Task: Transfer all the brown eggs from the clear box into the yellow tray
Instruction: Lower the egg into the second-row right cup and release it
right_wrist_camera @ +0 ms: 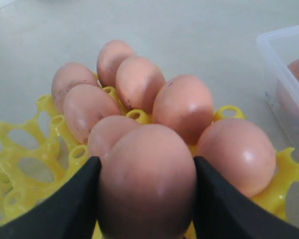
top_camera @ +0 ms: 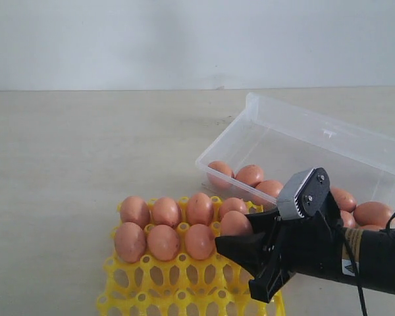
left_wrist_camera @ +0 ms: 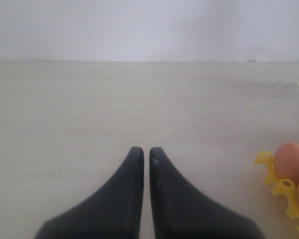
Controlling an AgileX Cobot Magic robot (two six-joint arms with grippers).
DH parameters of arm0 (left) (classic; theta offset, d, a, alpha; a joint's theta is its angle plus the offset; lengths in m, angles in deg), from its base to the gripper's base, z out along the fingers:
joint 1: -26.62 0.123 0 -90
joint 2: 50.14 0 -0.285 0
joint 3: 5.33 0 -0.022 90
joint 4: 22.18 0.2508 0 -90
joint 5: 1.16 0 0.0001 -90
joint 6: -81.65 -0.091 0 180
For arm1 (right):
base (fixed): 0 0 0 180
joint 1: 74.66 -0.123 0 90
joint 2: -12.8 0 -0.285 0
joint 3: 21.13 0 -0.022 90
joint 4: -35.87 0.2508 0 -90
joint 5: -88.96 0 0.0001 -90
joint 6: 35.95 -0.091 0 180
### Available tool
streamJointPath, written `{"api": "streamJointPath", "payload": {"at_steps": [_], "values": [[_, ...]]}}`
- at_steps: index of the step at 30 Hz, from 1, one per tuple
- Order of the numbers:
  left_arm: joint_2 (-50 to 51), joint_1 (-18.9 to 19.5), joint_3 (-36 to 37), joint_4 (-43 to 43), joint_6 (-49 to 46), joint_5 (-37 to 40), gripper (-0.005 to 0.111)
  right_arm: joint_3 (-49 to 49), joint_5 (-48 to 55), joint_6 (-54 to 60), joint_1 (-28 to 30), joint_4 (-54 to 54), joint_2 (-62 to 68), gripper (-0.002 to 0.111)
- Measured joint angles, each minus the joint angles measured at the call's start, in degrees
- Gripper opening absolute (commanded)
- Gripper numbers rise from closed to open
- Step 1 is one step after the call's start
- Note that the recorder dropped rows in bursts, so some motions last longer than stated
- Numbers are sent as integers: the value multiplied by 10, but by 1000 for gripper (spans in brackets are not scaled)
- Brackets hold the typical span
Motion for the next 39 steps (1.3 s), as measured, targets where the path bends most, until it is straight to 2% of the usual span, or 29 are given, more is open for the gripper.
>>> {"api": "streamJointPath", "payload": {"at_steps": [14,19,29,31,36,39], "values": [[0,0,0,0,0,0,4,0,11,0,0,-19,0,35],[0,0,0,0,0,0,4,0,13,0,0,-19,0,56],[0,0,0,0,0,0,4,-2,13,0,0,-15,0,52],[0,0,0,0,0,0,4,-2,13,0,0,-14,0,49],[0,0,0,0,0,0,4,-3,13,-4,0,-12,0,23],[0,0,0,0,0,0,4,-3,13,-4,0,-14,0,14]]}}
